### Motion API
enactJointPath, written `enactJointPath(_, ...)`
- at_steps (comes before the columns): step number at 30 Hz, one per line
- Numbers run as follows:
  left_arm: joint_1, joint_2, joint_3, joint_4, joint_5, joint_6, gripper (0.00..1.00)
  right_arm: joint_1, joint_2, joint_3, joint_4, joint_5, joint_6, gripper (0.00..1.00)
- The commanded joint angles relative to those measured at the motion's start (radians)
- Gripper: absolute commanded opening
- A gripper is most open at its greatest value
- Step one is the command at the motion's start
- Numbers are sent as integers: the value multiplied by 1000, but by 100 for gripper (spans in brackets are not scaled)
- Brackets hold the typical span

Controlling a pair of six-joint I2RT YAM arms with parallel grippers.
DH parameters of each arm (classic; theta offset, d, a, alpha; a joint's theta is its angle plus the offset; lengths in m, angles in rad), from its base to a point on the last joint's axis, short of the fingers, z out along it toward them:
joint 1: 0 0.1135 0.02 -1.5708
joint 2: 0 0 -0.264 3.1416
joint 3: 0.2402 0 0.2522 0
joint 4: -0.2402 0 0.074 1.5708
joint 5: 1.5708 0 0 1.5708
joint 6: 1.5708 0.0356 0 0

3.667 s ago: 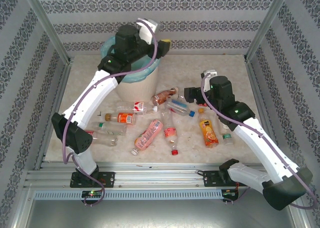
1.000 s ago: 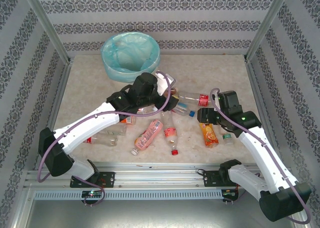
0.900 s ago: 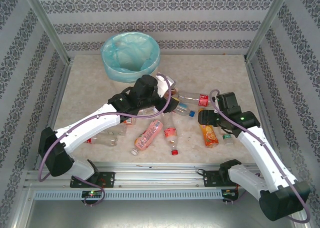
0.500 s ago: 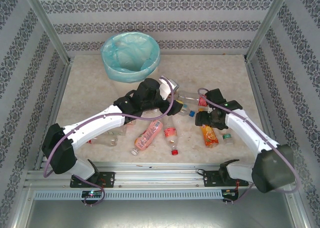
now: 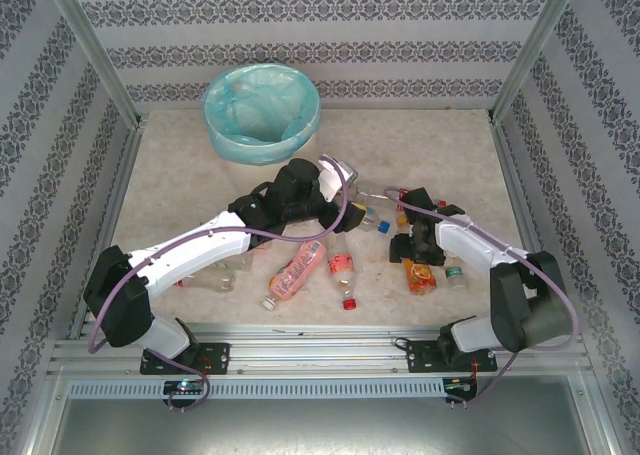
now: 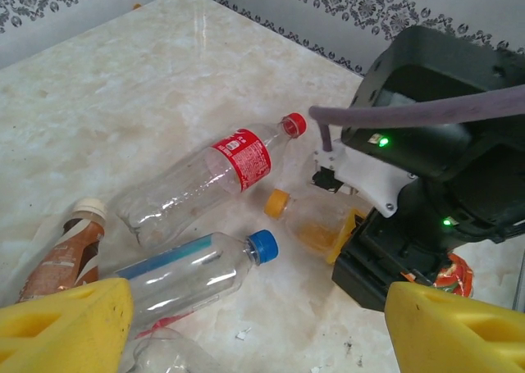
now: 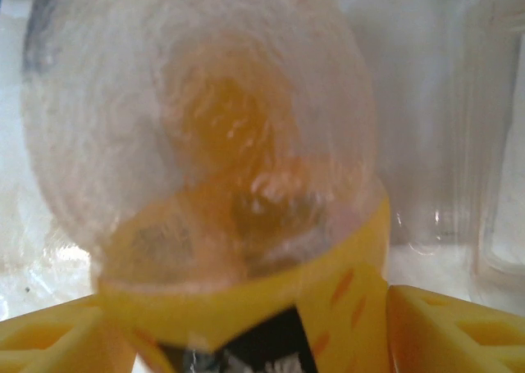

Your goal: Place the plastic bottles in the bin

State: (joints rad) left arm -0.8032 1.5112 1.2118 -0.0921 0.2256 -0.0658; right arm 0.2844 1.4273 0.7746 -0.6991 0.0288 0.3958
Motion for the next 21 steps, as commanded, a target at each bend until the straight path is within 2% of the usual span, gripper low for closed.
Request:
enactJointPath(1, 9, 10, 9, 39, 26, -17, 81, 11, 26, 11, 12, -7, 3, 69)
enactJointPath(4, 12, 5, 9, 42, 24, -17, 81, 14, 19, 15, -5, -4, -1, 58)
enactJointPath(9, 20, -1, 16, 54, 25, -19, 81, 29, -61, 20, -65, -3, 32, 53)
enactJointPath(17, 33, -1, 47, 123, 31, -46, 81, 121, -243, 99, -186, 5, 59, 51)
enactJointPath(21, 46, 26, 123, 145, 45, -67, 81, 150, -334, 159, -179, -6, 30, 50)
